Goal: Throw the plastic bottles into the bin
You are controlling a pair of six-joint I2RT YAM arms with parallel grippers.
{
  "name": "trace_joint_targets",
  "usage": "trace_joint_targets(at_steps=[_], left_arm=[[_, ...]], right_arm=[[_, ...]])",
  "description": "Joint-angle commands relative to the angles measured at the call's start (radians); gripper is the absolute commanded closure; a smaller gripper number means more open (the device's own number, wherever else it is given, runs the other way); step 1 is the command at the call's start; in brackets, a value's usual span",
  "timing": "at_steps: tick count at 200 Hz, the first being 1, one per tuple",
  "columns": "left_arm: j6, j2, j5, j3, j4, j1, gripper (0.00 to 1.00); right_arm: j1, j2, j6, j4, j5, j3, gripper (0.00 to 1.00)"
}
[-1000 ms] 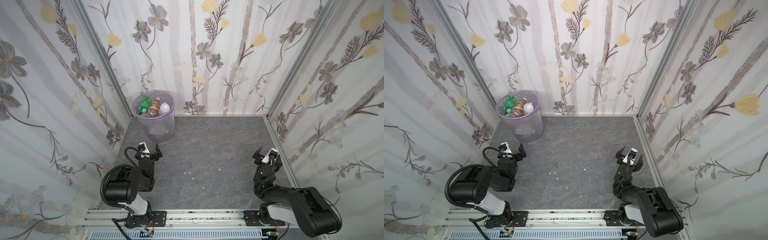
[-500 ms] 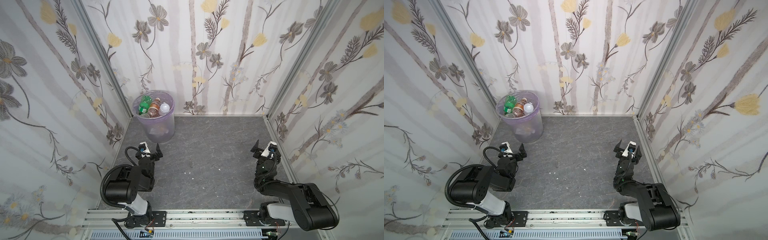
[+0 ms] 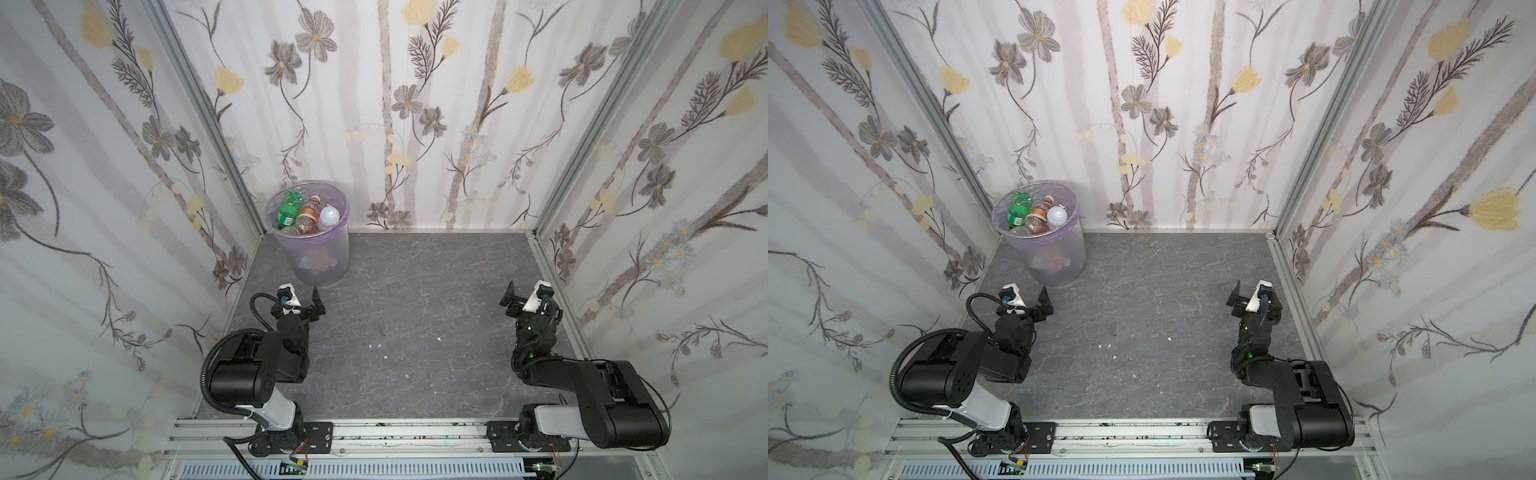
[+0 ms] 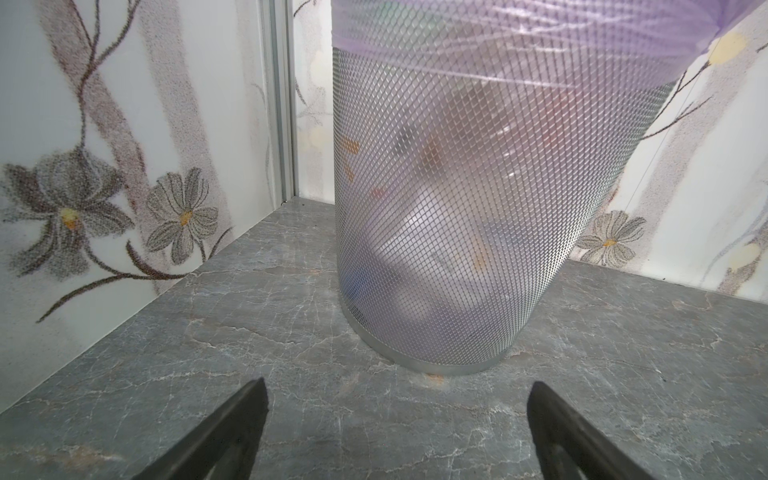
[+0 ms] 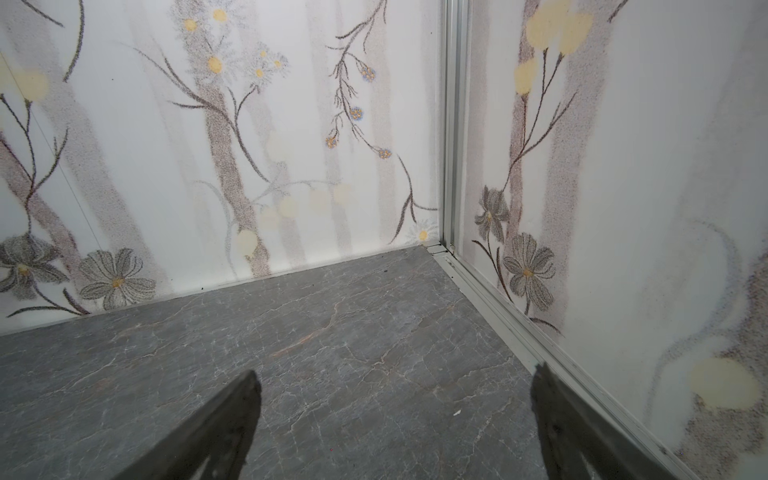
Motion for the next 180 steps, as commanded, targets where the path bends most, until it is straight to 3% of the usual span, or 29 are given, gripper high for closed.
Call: trace_joint_targets(at_steps=[1, 94, 180], left_arm=[[0.016, 0.003, 0.028, 0.009, 0.013, -0.001, 0.00], [0.018, 0.001, 0.041, 0.014, 0.000, -0.001, 0.00], [0.036, 0.001, 0.124, 0.056, -0.081, 0.010, 0.00]], right_arm=[[0.000, 0.002, 0.005, 0.039, -0.013, 0.002, 0.00], [0.000, 0.002, 0.005, 0.037, -0.013, 0.001, 0.00], [0.000, 0.002, 0.005, 0.038, -0.013, 0.001, 0.00]])
